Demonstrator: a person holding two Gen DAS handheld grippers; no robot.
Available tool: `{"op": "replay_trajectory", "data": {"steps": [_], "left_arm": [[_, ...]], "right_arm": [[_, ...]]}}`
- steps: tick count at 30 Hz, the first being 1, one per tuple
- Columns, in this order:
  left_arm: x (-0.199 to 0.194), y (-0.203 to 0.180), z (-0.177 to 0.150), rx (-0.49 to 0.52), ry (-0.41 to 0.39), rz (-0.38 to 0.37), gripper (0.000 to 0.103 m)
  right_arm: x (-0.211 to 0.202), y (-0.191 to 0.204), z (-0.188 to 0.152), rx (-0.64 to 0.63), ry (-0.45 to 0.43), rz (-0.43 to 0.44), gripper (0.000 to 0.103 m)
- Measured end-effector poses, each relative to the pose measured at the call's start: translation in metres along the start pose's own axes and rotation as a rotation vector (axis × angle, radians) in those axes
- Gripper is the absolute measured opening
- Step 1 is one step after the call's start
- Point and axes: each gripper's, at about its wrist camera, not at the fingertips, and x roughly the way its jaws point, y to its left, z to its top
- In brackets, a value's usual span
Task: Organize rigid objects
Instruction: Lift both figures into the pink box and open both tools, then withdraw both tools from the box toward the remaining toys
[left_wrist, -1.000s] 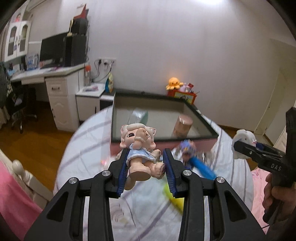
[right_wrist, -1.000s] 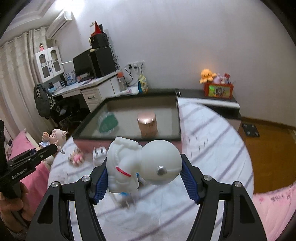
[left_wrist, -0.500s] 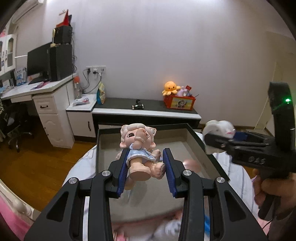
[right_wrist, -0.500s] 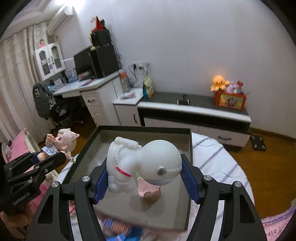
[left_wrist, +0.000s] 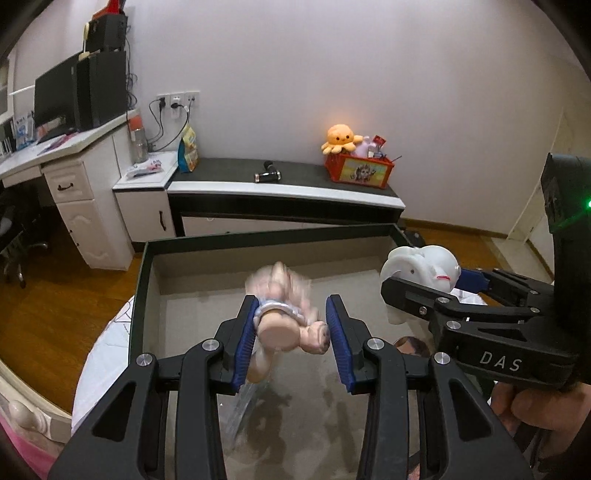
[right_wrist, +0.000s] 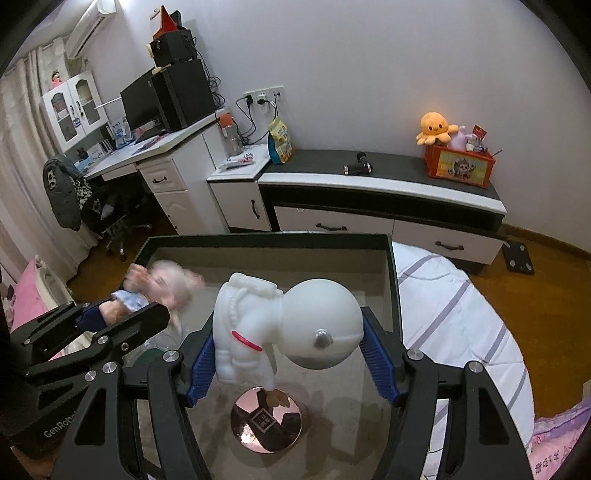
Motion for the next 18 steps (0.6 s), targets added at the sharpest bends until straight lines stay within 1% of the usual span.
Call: {"op": "replay_trajectory", "data": {"steps": [1, 2, 3, 4, 5, 6, 7, 10, 18], "left_arm": [[-0.001, 0.000, 0.000, 0.005, -0.002, 0.007, 0.039], [-0.004, 0.000, 0.000, 0.009, -0.007, 0.010, 0.041], [-0.009, 0.000, -0.001, 0.009, -0.016, 0.014, 0.051], [-0.012, 0.001, -0.001, 0.009, -0.021, 0.020, 0.066], [-0.017, 0.002, -0.001, 0.007, -0.038, 0.035, 0.074], [-0.026, 0.003, -0.002, 0.005, -0.060, 0.051, 0.086], [-0.033, 0.005, -0.004, 0.004, -0.074, 0.059, 0.093], [-0.053, 0.008, -0.008, 0.004, -0.113, 0.092, 0.103], [-0.106, 0.011, -0.029, 0.000, -0.173, 0.117, 0.103]], "right_arm": [[-0.002, -0.001, -0.002, 0.006, -0.005, -0.002, 0.083], [-0.003, -0.002, 0.000, 0.011, -0.009, -0.005, 0.084], [-0.005, -0.003, 0.000, 0.016, -0.010, -0.006, 0.085], [-0.006, -0.004, 0.000, 0.024, -0.010, -0.006, 0.089], [-0.010, -0.005, 0.000, 0.037, -0.014, -0.003, 0.092], [-0.013, -0.006, -0.001, 0.045, -0.021, -0.008, 0.103], [-0.018, -0.007, -0.002, 0.049, -0.032, -0.019, 0.103], [-0.030, -0.008, -0.005, 0.063, -0.050, -0.025, 0.103], [-0.076, 0.003, -0.027, 0.059, -0.131, -0.010, 0.103]]}}
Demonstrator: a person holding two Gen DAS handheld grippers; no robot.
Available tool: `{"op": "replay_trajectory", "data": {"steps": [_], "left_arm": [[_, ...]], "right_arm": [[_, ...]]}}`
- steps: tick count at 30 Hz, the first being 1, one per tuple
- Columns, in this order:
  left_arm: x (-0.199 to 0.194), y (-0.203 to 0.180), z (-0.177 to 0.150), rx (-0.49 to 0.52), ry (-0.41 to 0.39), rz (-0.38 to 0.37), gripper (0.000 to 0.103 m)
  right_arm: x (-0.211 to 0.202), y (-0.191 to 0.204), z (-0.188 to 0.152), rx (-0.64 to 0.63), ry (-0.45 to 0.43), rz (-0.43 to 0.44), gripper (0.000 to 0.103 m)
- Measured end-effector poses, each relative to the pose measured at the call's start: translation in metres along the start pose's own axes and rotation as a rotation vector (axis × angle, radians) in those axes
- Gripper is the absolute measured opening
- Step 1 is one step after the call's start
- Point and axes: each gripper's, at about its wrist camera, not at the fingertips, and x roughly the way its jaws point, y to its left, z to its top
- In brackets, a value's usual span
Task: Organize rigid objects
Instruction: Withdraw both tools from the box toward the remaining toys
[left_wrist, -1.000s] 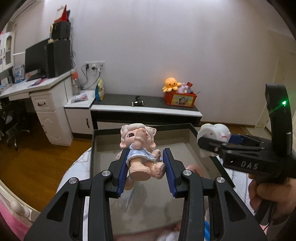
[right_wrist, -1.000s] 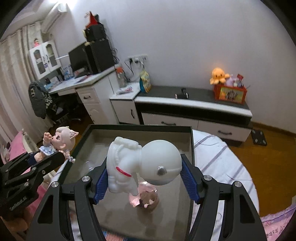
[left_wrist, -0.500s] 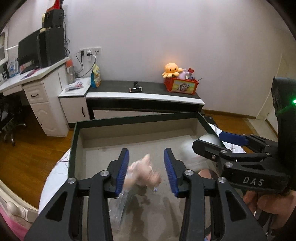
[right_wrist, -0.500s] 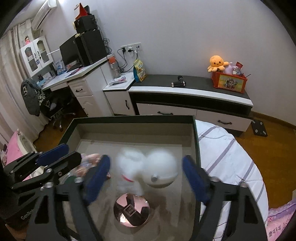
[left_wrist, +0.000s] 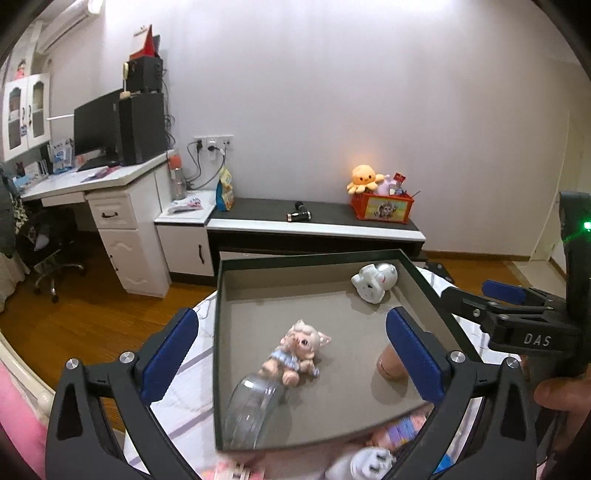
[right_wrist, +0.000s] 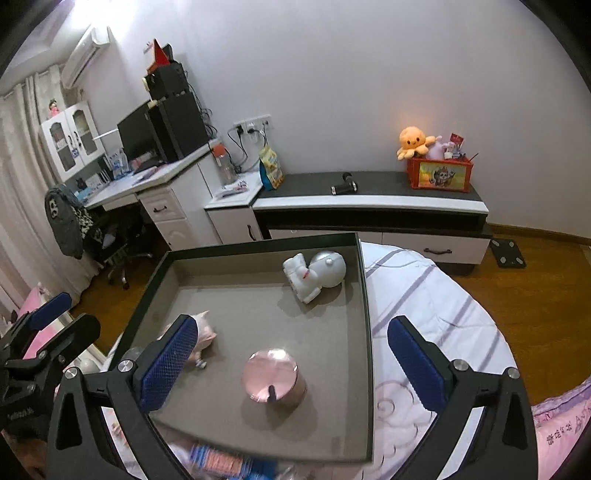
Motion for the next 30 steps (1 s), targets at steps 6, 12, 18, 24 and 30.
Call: {"op": "replay_trajectory", "data": {"steps": [6, 12, 18, 24, 30], "left_arm": [[-0.042, 0.001, -0.014, 0.005, -0.037, 0.026, 0.103], [-0.077, 0.003, -0.033, 0.000, -0.058, 0.051, 0.103], [-0.102, 0.004, -0.060, -0.004, -0.061, 0.090, 0.103], [-0.116, 0.003, -0.085, -0.037, -0.047, 0.096, 0.103], [-0.133, 0.003, -0.113, -0.052, -0.050, 0.126, 0.103]], "right_arm": [[-0.038, 0.009, -0.020, -0.006, -0.048, -0.001, 0.103], [-0.071, 0.014, -0.050, -0.019, -0.066, -0.015, 0.103], [-0.096, 0.016, -0.084, -0.009, -0.079, -0.012, 0.103], [-0.112, 0.016, -0.114, 0.009, -0.090, -0.024, 0.103], [-0.115, 0.024, -0.135, -0.010, -0.086, -0.033, 0.103]]}}
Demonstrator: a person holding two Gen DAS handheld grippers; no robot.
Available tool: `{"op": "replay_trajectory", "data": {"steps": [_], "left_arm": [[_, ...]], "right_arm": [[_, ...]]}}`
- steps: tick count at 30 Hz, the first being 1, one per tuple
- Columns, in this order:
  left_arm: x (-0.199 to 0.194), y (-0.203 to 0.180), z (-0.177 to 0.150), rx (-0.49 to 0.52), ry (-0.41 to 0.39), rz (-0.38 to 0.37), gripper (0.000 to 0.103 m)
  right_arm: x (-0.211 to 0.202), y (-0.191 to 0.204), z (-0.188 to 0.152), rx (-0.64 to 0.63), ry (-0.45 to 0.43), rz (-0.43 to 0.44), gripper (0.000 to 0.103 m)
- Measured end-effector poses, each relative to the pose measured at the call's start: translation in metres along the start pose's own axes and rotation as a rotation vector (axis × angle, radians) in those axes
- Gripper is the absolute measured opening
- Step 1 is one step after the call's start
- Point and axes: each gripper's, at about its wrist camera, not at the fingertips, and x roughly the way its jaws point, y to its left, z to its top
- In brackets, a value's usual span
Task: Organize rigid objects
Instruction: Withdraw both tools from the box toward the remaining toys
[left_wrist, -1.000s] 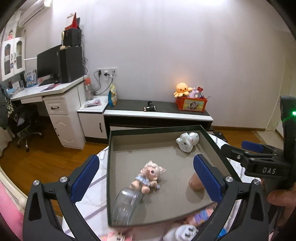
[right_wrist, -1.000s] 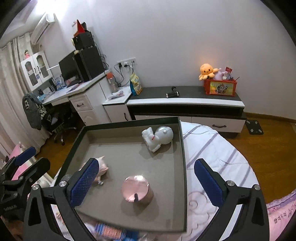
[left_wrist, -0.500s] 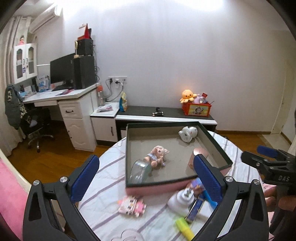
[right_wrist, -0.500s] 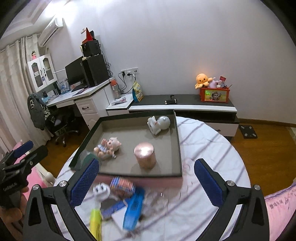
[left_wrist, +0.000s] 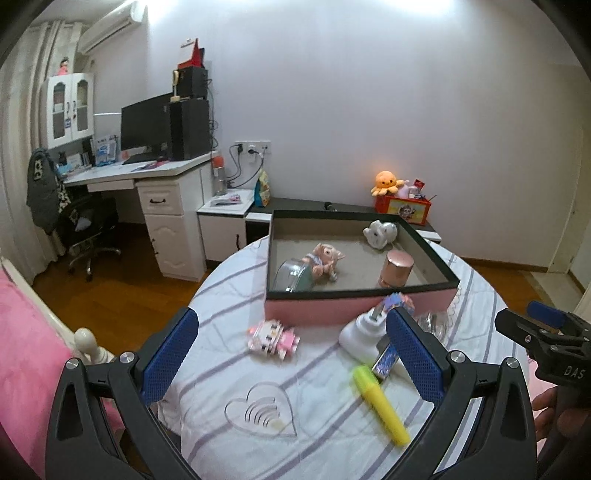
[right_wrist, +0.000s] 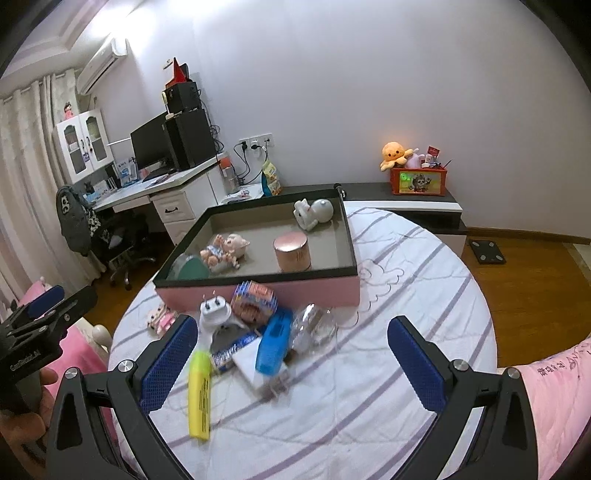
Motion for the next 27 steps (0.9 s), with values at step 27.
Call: {"op": "replay_trajectory", "data": {"steps": [27], "left_arm": [[0.036, 0.016, -0.041, -0.025, 0.132, 0.015, 0.103]], "right_arm": [[0.048, -0.001, -0.029, -0.018, 0.135, -0.010, 0.103]]}}
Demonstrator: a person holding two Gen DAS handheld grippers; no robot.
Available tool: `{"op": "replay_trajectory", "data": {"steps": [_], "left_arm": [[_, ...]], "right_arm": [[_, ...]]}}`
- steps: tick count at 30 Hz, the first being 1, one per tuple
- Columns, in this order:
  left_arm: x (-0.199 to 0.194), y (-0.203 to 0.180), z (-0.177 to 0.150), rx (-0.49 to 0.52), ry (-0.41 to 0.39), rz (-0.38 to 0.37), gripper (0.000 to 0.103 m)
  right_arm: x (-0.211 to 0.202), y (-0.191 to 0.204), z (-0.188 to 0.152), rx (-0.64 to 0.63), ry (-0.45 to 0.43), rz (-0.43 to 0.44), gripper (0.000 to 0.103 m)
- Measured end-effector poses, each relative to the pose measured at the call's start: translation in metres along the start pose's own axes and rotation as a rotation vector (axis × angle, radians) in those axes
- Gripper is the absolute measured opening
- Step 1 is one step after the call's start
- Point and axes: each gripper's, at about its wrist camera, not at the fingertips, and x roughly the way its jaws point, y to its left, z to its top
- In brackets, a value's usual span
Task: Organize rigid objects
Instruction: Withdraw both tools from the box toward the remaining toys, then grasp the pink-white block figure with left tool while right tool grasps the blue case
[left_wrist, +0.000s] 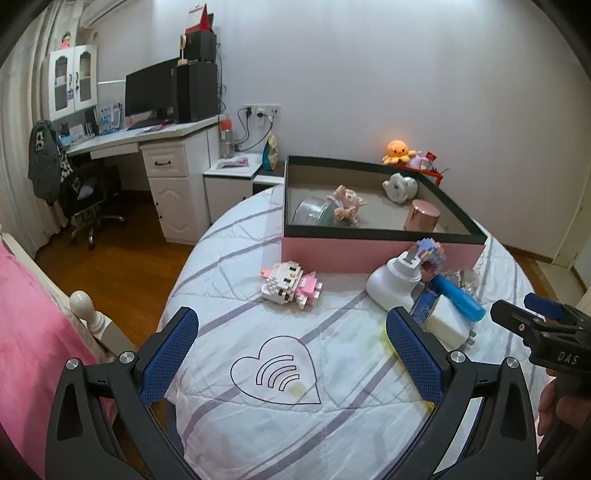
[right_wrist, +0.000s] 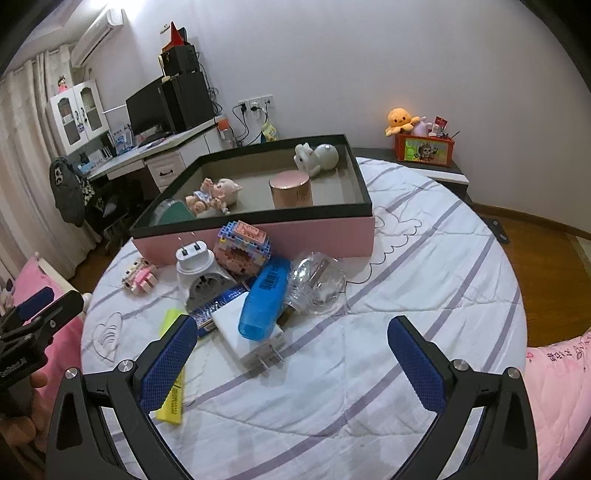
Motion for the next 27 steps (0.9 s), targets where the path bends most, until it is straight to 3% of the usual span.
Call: {"op": "replay_trajectory", "data": {"steps": [3, 5, 7, 11, 17, 27], "left_arm": [[0.006, 0.002, -0.002, -0.003, 0.012, 0.003, 0.103], [0.010, 0.004, -0.003, -0.007, 0.021, 0.006, 0.103], [0.015, 0.006, -0.004, -0.013, 0.030, 0.007, 0.103], [0.025, 0.009, -0.004, -0.013, 0.041, 0.014, 0.103], [0.041, 0.011, 0.001, -0.006, 0.050, 0.023, 0.103], [0.092, 0.005, 0.013, 0.060, 0.114, 0.058, 0.103]], "right_arm": [[0.009, 0.002, 0.002, -0.008, 0.010, 0.015, 0.098], [0.018, 0.005, 0.003, -0.013, 0.028, 0.036, 0.087], [0.026, 0.007, 0.004, -0.007, 0.044, 0.054, 0.070], [0.041, 0.009, 0.005, 0.011, 0.067, 0.093, 0.061], [0.048, 0.010, 0.002, 0.023, 0.059, 0.120, 0.034], [0.048, 0.004, 0.004, 0.020, 0.059, 0.129, 0.032]]}}
